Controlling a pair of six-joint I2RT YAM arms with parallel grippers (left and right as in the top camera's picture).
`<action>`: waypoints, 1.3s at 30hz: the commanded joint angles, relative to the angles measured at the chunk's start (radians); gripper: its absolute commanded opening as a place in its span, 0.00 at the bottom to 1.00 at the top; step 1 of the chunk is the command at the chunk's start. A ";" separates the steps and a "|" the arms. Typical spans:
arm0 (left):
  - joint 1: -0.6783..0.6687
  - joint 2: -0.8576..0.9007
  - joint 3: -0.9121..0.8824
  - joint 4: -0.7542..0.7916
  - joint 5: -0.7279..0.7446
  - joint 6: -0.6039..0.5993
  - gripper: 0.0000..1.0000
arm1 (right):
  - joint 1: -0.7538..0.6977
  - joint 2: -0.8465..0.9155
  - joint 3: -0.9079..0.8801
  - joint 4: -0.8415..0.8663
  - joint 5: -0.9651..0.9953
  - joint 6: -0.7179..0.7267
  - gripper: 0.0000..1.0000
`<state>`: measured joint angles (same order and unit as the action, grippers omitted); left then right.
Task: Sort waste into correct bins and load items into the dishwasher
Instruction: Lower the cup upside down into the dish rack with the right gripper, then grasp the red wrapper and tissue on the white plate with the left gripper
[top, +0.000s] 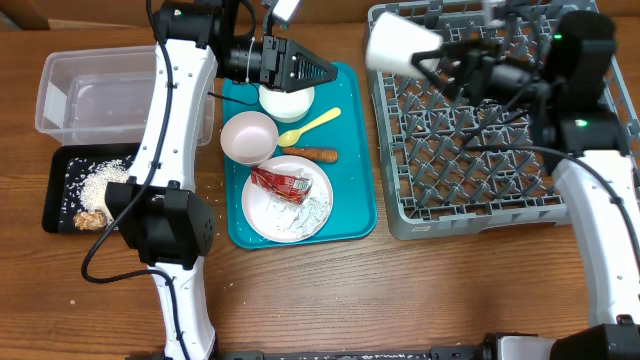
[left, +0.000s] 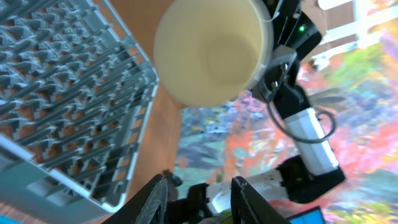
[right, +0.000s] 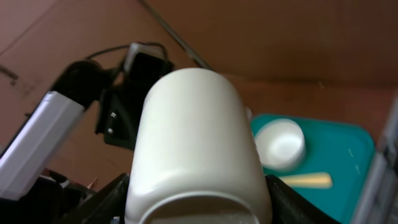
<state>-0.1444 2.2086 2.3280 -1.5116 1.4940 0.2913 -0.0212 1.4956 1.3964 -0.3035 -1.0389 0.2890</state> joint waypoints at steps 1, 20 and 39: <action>-0.006 -0.018 0.009 0.008 -0.156 0.008 0.38 | -0.092 -0.082 0.019 -0.193 0.115 -0.037 0.41; -0.040 -0.018 0.009 0.021 -1.036 -0.098 0.40 | 0.146 0.027 0.018 -1.019 1.110 0.000 0.41; -0.130 -0.071 0.024 -0.178 -1.265 -0.151 0.42 | 0.146 0.116 0.342 -1.094 1.059 -0.031 1.00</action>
<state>-0.1986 2.2028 2.3352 -1.6691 0.3820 0.1738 0.1226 1.6390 1.6337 -1.3907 0.0326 0.2832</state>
